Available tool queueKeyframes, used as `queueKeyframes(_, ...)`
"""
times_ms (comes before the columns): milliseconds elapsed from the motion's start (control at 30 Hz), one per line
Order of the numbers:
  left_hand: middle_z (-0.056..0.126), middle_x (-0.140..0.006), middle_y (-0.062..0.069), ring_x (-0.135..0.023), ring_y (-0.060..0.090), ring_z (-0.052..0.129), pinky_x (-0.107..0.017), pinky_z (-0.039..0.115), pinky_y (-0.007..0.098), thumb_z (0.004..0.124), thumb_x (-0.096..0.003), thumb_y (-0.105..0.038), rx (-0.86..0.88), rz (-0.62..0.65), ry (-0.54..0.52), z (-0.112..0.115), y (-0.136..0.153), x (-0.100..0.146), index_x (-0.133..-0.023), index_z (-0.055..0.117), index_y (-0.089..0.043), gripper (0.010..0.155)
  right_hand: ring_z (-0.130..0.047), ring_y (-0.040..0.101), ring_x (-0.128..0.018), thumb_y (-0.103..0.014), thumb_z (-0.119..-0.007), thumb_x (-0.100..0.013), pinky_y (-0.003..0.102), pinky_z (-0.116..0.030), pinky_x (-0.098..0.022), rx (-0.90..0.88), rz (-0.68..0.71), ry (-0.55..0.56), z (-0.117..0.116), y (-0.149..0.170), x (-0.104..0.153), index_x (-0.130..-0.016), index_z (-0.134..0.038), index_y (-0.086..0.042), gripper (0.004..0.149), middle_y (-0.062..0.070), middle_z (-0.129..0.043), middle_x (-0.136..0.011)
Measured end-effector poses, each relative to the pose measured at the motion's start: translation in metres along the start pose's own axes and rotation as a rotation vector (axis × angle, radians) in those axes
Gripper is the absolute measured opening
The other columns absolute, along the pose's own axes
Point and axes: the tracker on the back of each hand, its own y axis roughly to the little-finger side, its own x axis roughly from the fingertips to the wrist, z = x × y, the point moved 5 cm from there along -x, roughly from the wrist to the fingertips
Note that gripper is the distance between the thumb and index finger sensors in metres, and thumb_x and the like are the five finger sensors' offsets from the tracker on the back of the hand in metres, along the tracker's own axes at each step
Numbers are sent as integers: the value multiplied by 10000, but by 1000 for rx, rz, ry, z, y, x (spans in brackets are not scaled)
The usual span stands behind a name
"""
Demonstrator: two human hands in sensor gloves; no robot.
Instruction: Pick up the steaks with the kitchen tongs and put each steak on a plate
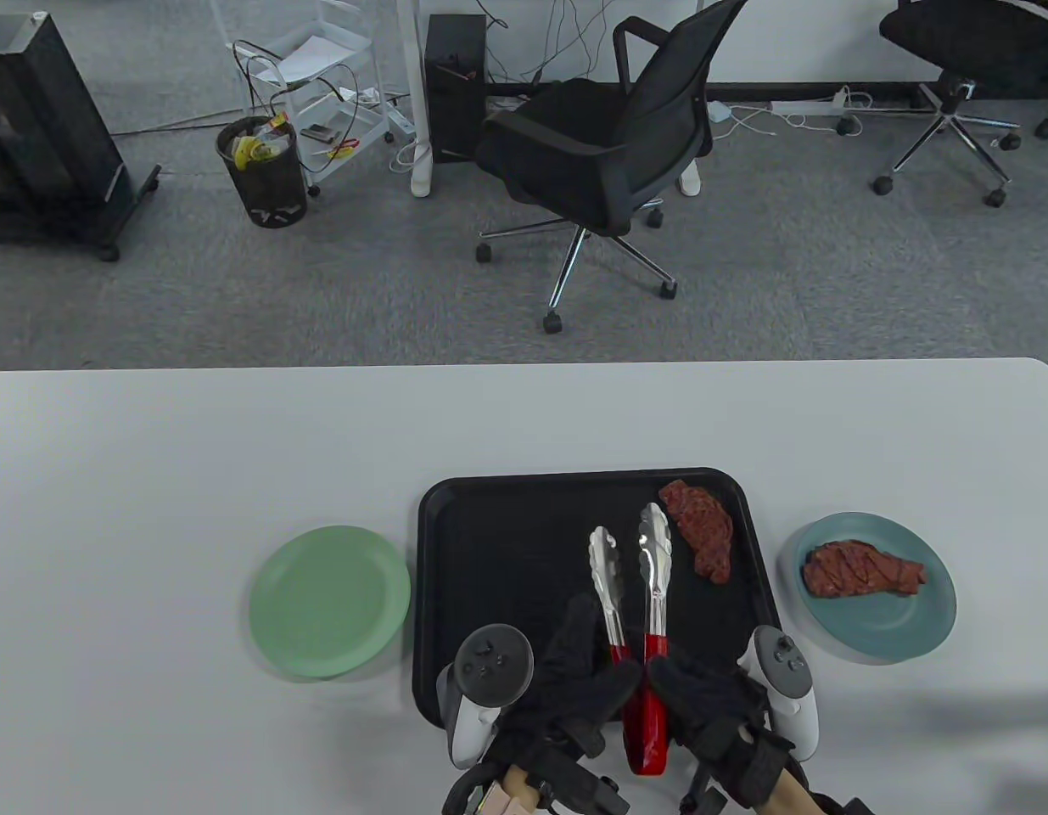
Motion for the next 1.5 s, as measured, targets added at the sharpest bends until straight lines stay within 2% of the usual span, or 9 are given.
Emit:
queueKeyframes(100,484,-1034,235,-839,516,615,-616,632,548,758,-436,-525,-60,-34,-30,-7,4,1,-1070,254,-83,923,-887,405,-562,-550,-728,-437,460,-813,-396,57,-10,65,10,-3,2,-1007,-234,106,1000,286,-722,-822)
queueKeyframes(233,522,-1019,242,-811,519,644,-590,655,540,764,-434,-516,-212,-102,-106,-27,9,2,-1072,302,-79,901,-872,416,-600,-557,-771,-406,500,-805,-427,216,-11,162,25,-14,8,-1022,-318,33,965,246,-715,-815)
queueKeyframes(400,589,-995,247,-768,518,700,-550,699,526,778,-424,-528,-421,-168,-154,-47,12,3,-1073,373,-70,891,-873,445,-572,-521,-809,-387,506,-824,-381,358,-15,243,39,-25,14,-1033,-354,-38,926,255,-675,-811)
queueKeyframes(567,640,-973,244,-735,504,749,-520,736,506,775,-418,-537,-620,-219,-199,-58,14,4,-1069,415,-70,879,-846,416,-487,-506,-819,-378,490,-795,-312,572,-36,335,52,-33,19,-1026,-399,-20,913,259,-662,-837)
queueKeyframes(767,657,-963,242,-724,498,762,-509,747,499,776,-417,-531,-652,-261,-210,-64,22,4,-1067,425,-71,871,-853,371,-415,-503,-836,-361,449,-791,-250,825,-112,427,67,-37,25,-1006,-489,12,896,258,-733,-801)
queueKeyframes(1000,666,-959,233,-717,493,771,-502,753,495,777,-416,-526,-665,-283,-217,-67,26,3,-1065,433,-73,864,-857,354,-419,-520,-829,-350,437,-793,-253,1376,-117,506,71,-47,28,-1009,-493,-8,899,241,-738,-802)
queueKeyframes(1167,671,-959,230,-716,491,774,-500,757,491,778,-415,-524,-694,-305,-241,-74,27,2,-1065,438,-75,861,-854,355,-419,-519,-828,-350,434,-794,-245,1334,-132,513,77,-45,29,-1009,-490,-6,901,243,-735,-801)
queueKeyframes(1267,670,-960,227,-719,491,772,-496,761,483,778,-414,-522,-702,-331,-296,-93,26,0,-1066,439,-81,857,-854,355,-417,-520,-826,-352,435,-790,-248,1313,-119,532,80,-49,31,-1008,-491,-5,899,243,-735,-799)
queueKeyframes(1500,651,-971,221,-735,489,758,-500,761,473,778,-412,-516,-791,-466,-506,-176,16,6,-1067,431,-90,855,-854,352,-410,-521,-824,-353,429,-790,-240,1292,-107,536,83,-52,32,-1007,-495,-4,896,242,-739,-795)
